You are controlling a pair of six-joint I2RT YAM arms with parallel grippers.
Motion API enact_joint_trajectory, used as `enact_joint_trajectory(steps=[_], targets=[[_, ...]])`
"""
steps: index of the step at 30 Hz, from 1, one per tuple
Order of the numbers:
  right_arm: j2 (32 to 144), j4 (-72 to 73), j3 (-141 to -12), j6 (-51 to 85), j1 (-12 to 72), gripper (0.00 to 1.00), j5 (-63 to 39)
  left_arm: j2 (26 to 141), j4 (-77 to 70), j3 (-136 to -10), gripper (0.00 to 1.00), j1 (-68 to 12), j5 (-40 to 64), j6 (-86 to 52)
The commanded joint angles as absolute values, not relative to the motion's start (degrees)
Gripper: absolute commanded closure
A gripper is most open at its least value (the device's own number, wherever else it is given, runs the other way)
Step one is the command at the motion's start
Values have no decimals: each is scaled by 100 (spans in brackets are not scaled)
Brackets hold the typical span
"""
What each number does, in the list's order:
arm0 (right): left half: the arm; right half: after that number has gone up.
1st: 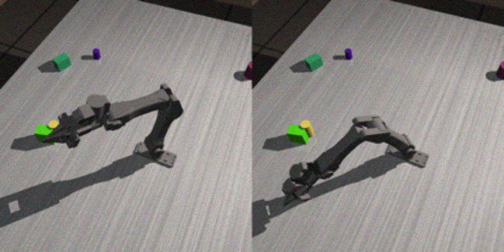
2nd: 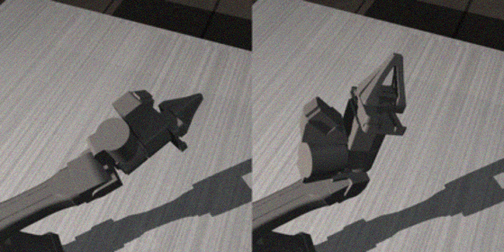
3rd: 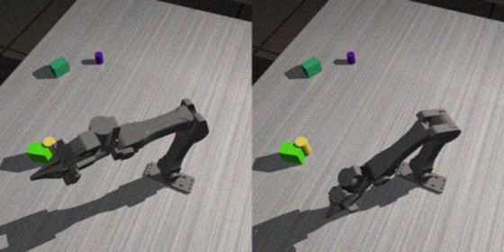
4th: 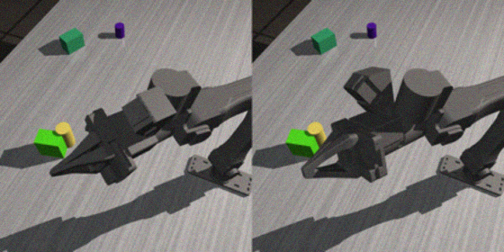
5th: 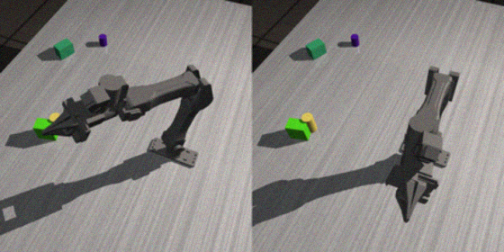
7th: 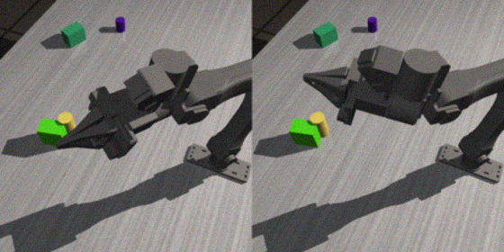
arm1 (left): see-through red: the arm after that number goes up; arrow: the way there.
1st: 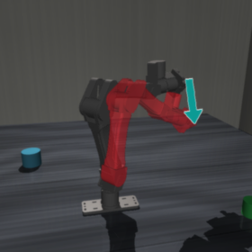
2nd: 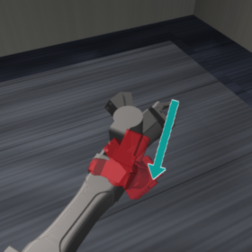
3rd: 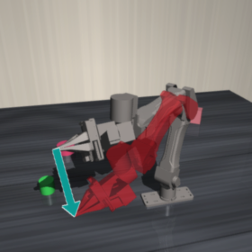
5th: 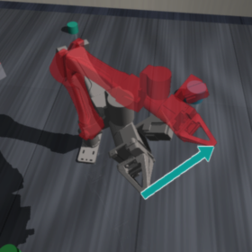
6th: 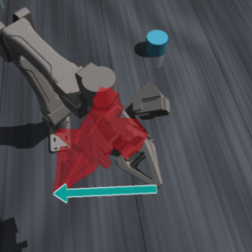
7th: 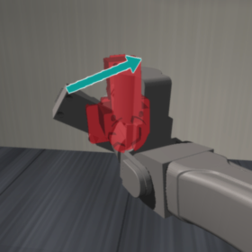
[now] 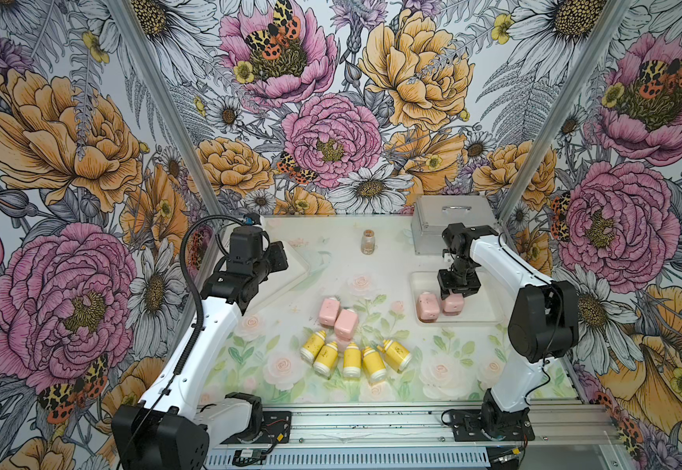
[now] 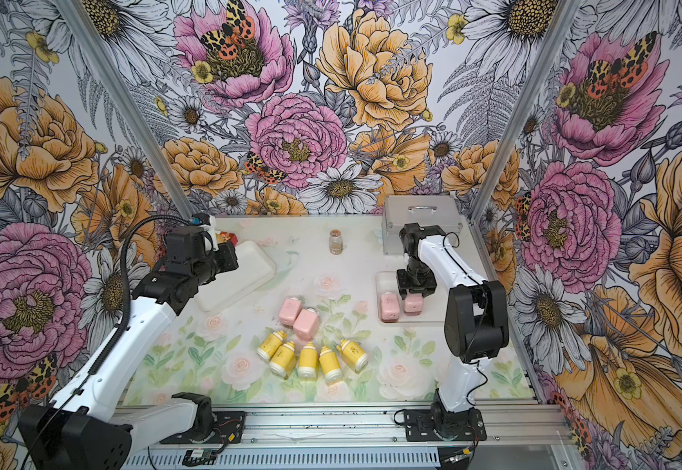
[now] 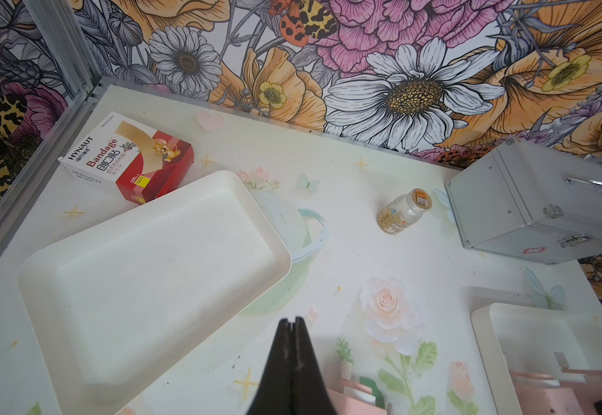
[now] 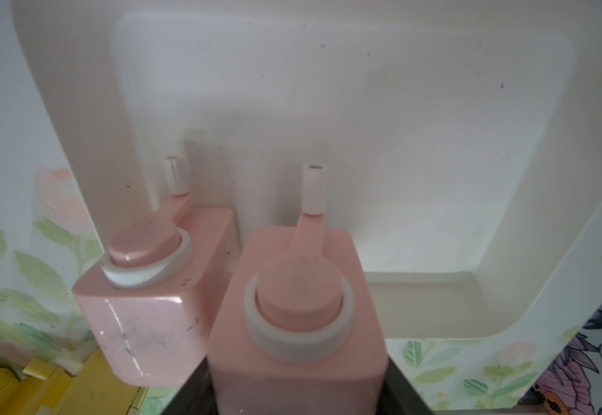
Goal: Place the pencil sharpeners by color into the storage box
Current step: Place the pencil sharpener in the storage box.
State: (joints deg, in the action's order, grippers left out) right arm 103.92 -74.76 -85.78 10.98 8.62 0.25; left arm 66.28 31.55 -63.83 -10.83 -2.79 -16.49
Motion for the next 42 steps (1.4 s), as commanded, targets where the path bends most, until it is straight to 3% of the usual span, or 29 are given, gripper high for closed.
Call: enact_joint_trajectory(steps=[1, 42], targets=[[10433, -7339, -8480, 1062, 827, 65, -58, 6515, 3135, -6460, 100, -1159, -326, -1547], [10713, -6952, -8148, 1293, 782, 62, -145, 6479, 3140, -6453, 100, -1217, -427, -1506]])
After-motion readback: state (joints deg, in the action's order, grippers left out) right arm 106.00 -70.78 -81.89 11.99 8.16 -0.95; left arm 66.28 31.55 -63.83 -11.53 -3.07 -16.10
